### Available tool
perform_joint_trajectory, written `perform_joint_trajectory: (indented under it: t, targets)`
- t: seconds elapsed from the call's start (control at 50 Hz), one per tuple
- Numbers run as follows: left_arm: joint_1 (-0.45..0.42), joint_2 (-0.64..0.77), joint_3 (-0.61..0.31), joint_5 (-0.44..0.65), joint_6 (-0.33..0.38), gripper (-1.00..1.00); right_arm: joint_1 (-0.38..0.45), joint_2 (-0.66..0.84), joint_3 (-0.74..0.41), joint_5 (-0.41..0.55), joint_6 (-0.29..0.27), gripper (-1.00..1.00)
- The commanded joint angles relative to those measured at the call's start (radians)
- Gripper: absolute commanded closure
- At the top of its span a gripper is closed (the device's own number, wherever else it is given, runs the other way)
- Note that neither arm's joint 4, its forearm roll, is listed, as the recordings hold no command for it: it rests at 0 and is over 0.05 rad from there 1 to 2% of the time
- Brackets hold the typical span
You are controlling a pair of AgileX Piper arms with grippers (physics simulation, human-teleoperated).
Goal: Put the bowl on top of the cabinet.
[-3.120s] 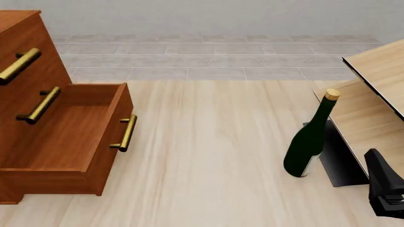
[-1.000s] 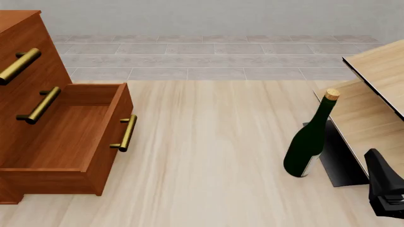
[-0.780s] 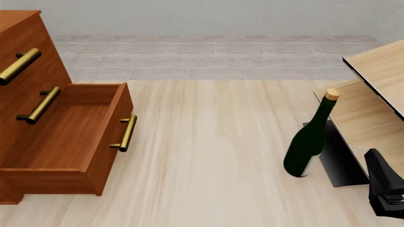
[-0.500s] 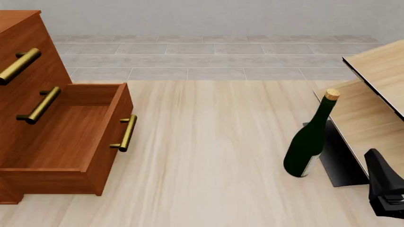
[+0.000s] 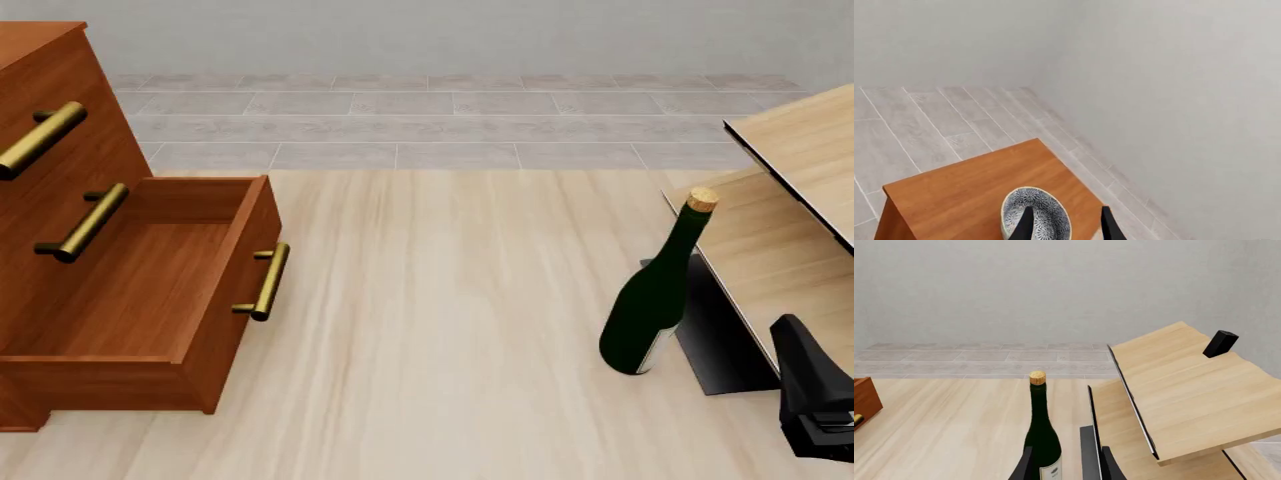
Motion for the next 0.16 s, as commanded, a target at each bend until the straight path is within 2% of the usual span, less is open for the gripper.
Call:
perform_joint_trajectory:
  t: [0.02, 0.16]
  targets:
    - [-0.023, -0.016, -0.007, 0.001, 0.003, -1.0, 0.0, 0.0, 0.0, 0.0, 0.0, -1.0]
    - [-0.035, -0.017, -0.005, -0.001, 0.008, -1.0, 0.0, 0.0, 0.0, 0.0, 0.0, -1.0]
